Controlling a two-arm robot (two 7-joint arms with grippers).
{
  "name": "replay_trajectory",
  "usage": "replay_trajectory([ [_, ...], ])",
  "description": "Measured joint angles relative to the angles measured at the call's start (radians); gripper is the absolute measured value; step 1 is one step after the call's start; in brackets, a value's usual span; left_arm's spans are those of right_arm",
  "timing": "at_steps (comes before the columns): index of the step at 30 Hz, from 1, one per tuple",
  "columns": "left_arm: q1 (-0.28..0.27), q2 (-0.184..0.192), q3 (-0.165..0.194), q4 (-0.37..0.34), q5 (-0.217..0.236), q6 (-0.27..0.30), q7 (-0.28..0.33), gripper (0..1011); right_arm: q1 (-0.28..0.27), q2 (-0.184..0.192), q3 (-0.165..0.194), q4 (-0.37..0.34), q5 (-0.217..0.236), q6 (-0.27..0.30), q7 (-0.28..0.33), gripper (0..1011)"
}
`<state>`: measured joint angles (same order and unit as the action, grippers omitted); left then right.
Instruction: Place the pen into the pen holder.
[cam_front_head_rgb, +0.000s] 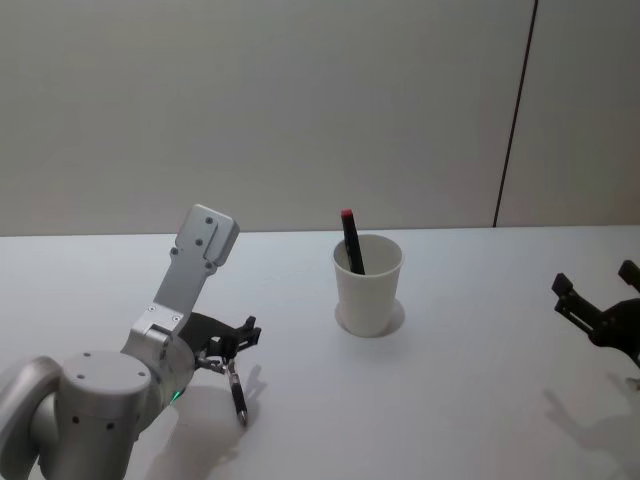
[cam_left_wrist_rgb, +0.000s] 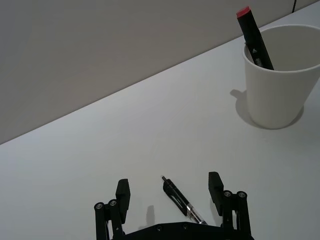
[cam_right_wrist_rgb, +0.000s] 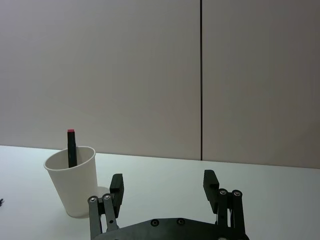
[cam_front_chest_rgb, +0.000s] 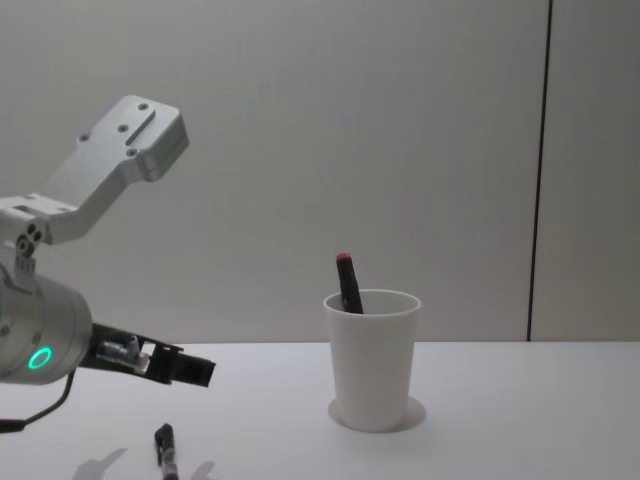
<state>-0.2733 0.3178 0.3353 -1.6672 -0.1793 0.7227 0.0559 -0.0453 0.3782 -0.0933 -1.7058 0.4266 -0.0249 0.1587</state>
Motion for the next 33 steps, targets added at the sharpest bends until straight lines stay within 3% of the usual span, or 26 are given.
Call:
replay_trajectory([
  [13,-0.010,-0.028,-0.006,0.016,-0.017,0.066,0.003,1004,0.000,0.000,0.000,0.000,0.000,0.000,0.000,1002],
  [33,-0.015,-0.058,-0.013,0.043,-0.012,0.121,0.019,1004,0.000,0.000,0.000,0.000,0.000,0.000,0.000,1002],
])
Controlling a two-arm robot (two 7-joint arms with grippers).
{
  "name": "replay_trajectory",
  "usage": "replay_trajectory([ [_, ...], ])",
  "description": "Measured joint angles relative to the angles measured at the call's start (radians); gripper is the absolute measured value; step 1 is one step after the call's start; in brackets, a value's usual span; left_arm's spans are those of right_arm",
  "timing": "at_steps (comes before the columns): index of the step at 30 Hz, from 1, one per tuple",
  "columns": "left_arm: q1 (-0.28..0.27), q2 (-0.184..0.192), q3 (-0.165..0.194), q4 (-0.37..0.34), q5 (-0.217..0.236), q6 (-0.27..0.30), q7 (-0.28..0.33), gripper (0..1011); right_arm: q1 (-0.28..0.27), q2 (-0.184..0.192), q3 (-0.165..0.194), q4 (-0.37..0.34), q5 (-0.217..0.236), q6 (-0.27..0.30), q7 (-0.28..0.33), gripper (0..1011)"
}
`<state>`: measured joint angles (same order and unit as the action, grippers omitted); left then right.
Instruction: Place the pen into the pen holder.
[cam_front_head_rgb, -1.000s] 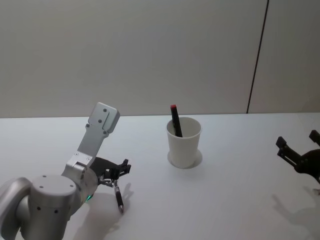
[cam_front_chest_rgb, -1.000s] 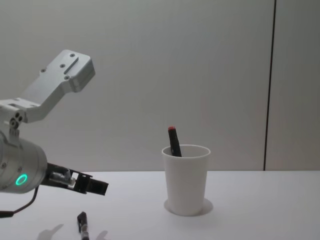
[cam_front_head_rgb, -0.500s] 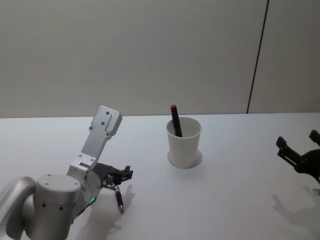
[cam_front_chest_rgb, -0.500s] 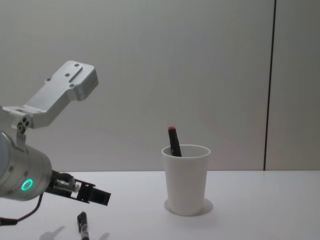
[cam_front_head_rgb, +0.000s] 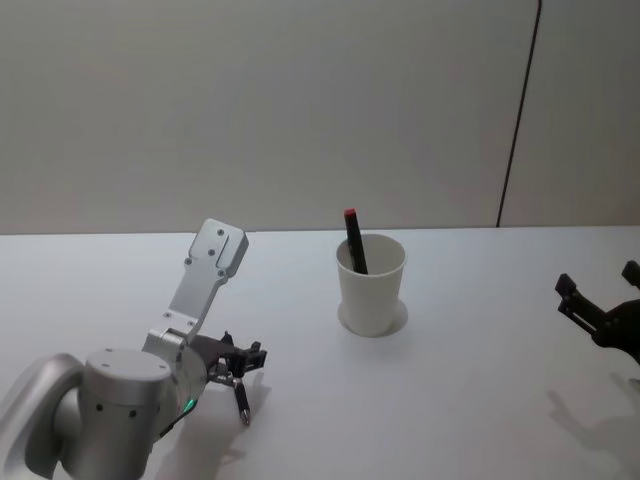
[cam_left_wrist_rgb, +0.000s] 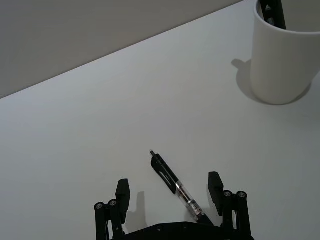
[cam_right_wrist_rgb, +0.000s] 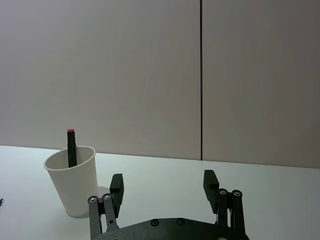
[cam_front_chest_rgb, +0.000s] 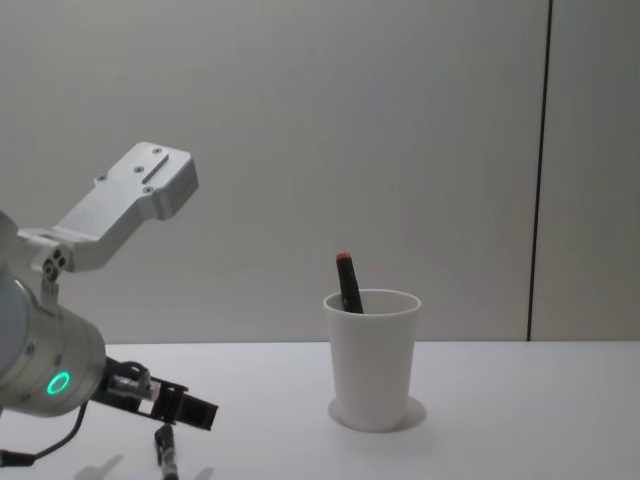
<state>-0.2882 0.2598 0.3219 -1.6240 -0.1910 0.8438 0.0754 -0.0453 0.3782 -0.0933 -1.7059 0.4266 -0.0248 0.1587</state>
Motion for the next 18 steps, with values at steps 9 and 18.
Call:
replay_trajectory([
  [9,-0.005,-0.013,-0.006,0.022,0.010,0.017,0.008,1004,0.000,0.000,0.000,0.000,0.000,0.000,0.000,1002],
  [18,-0.011,-0.022,-0.010,0.042,0.027,0.028,0.002,1004,0.000,0.000,0.000,0.000,0.000,0.000,0.000,1002],
])
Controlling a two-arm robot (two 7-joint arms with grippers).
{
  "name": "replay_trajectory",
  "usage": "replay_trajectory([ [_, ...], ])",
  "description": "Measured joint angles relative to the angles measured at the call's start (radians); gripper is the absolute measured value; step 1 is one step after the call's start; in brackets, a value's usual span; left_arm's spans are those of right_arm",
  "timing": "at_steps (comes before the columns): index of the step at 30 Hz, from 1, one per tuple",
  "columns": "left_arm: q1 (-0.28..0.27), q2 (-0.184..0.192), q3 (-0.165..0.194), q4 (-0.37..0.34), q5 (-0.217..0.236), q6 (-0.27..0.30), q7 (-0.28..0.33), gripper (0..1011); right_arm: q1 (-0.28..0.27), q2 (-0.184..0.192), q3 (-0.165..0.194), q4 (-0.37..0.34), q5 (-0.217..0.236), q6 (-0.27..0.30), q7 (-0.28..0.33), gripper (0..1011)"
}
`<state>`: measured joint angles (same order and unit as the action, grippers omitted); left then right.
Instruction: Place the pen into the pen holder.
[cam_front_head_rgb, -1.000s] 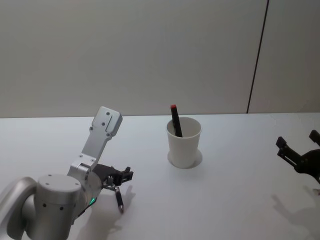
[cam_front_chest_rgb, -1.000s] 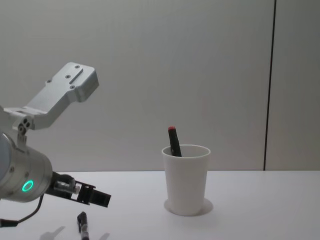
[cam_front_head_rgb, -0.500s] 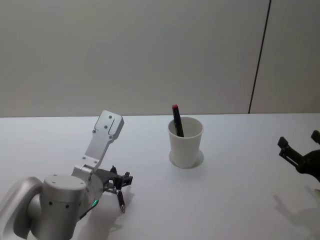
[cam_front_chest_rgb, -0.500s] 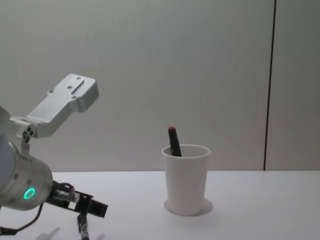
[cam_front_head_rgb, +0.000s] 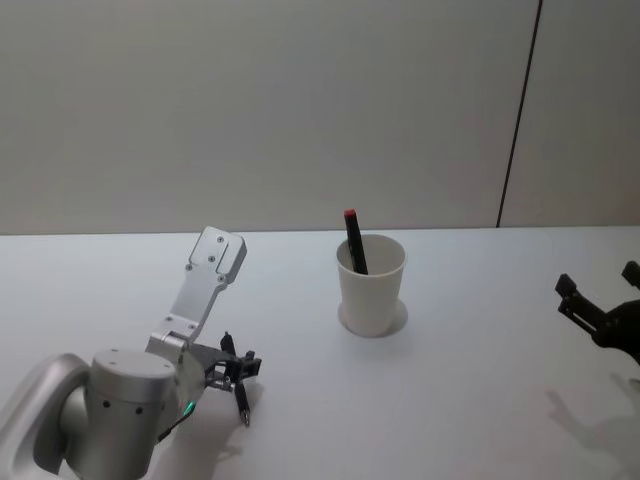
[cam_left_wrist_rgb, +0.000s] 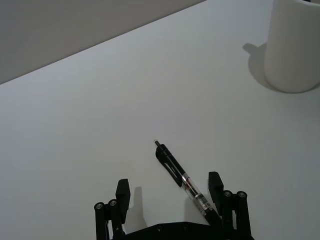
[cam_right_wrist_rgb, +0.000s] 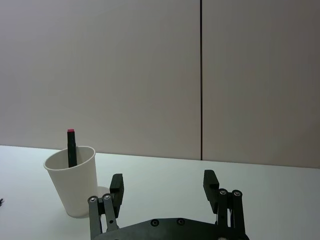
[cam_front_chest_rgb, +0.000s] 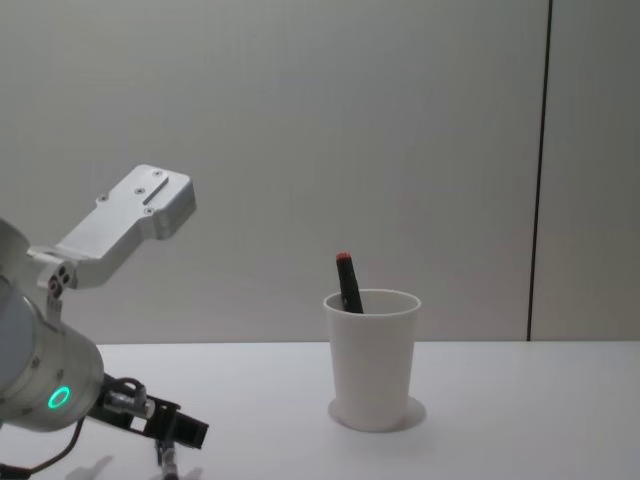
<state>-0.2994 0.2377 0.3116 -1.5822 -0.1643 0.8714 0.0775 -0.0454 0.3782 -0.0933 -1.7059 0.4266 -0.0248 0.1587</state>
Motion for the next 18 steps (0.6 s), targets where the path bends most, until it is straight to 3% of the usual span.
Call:
replay_trajectory([
  [18,-0.008,-0.016,-0.008,0.029,0.021,0.014,-0.025,1004,0.000,0.000,0.000,0.000,0.000,0.000,0.000,1002],
])
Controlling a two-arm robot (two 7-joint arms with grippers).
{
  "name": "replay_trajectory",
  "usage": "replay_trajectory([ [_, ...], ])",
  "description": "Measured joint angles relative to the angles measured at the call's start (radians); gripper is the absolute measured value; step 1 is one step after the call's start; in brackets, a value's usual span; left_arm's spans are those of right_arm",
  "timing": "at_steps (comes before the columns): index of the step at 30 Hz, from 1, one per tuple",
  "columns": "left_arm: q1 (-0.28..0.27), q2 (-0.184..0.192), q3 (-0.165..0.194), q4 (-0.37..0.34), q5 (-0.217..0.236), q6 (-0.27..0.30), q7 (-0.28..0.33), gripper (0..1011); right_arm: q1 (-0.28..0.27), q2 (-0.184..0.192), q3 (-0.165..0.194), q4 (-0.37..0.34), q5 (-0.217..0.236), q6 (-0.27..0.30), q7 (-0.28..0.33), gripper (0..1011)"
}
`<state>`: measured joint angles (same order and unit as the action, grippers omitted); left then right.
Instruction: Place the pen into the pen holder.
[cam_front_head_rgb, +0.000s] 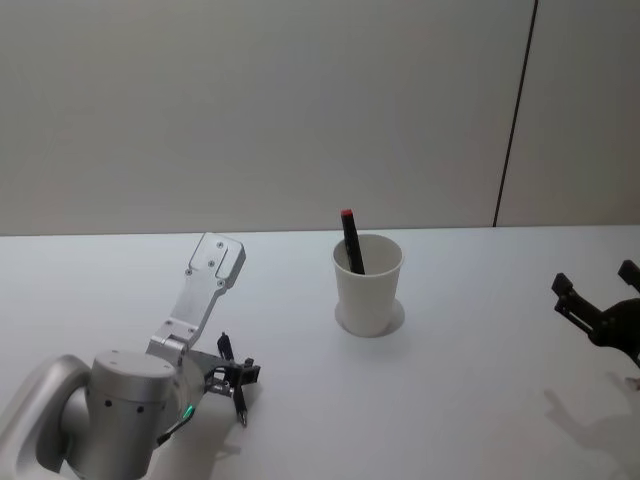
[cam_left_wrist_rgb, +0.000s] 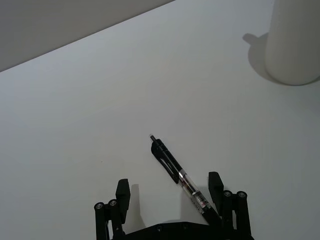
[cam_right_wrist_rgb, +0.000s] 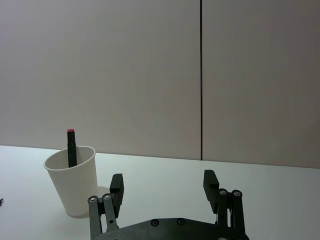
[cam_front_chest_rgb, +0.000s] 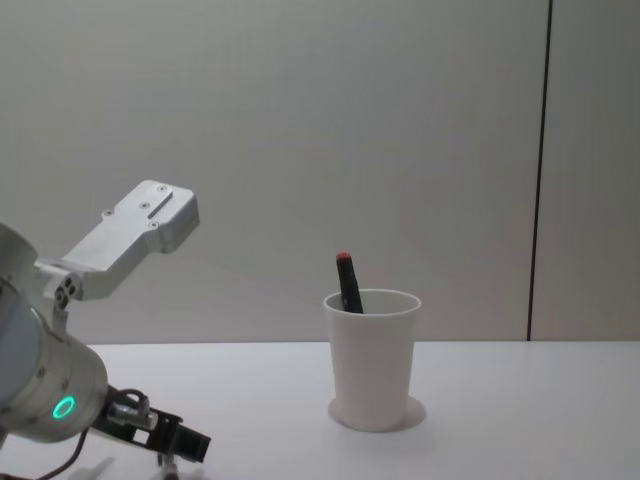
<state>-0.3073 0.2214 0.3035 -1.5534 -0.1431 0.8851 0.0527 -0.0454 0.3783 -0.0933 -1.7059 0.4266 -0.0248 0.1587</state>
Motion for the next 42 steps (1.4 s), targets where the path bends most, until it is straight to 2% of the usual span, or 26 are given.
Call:
replay_trajectory([
  [26,0.009,-0.013,-0.017,0.022,0.012,-0.019,-0.028,995,0.000,0.000,0.000,0.000,0.000,0.000,0.000,1002],
  [27,0.009,-0.013,-0.018,0.022,0.013,-0.020,-0.030,947,0.000,0.000,0.000,0.000,0.000,0.000,0.000,1001],
  [34,0.011,-0.015,-0.021,0.022,0.019,-0.022,-0.037,810,0.000,0.000,0.000,0.000,0.000,0.000,0.000,1002],
  [35,0.012,-0.015,-0.021,0.022,0.022,-0.021,-0.039,757,0.000,0.000,0.000,0.000,0.000,0.000,0.000,1002],
  [37,0.012,-0.016,-0.022,0.022,0.025,-0.019,-0.041,713,0.000,0.000,0.000,0.000,0.000,0.000,0.000,1002],
  [38,0.012,-0.016,-0.022,0.022,0.028,-0.016,-0.043,653,0.000,0.000,0.000,0.000,0.000,0.000,0.000,1002],
  [42,0.012,-0.017,-0.022,0.022,0.036,-0.007,-0.048,559,0.000,0.000,0.000,0.000,0.000,0.000,0.000,1001],
])
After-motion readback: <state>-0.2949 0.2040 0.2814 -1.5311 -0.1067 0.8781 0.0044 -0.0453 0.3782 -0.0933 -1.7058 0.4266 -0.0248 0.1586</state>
